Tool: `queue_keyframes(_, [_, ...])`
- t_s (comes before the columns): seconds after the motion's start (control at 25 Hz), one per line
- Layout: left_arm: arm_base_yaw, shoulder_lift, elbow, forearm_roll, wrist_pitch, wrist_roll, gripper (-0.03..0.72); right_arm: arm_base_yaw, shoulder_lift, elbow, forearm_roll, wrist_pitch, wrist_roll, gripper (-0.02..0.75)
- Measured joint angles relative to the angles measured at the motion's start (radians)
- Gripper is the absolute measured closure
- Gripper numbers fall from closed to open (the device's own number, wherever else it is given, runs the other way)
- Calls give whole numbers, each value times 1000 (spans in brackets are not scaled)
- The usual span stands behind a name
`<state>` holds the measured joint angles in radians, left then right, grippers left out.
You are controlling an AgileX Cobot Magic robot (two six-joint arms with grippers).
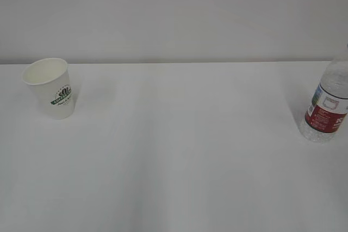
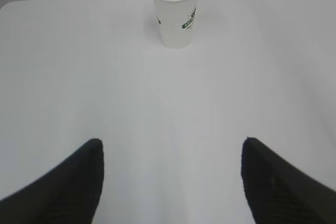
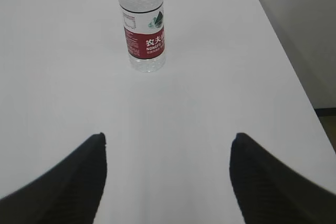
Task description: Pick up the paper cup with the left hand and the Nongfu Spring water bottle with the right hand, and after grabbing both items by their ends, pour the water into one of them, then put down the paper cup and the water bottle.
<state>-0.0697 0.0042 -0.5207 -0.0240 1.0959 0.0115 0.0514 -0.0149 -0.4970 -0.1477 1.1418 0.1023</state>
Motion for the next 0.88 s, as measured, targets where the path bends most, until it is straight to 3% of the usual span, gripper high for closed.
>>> queue_keyframes(0.88, [0, 0, 0, 0, 0, 0, 97, 0, 0, 0, 0, 0, 0, 193])
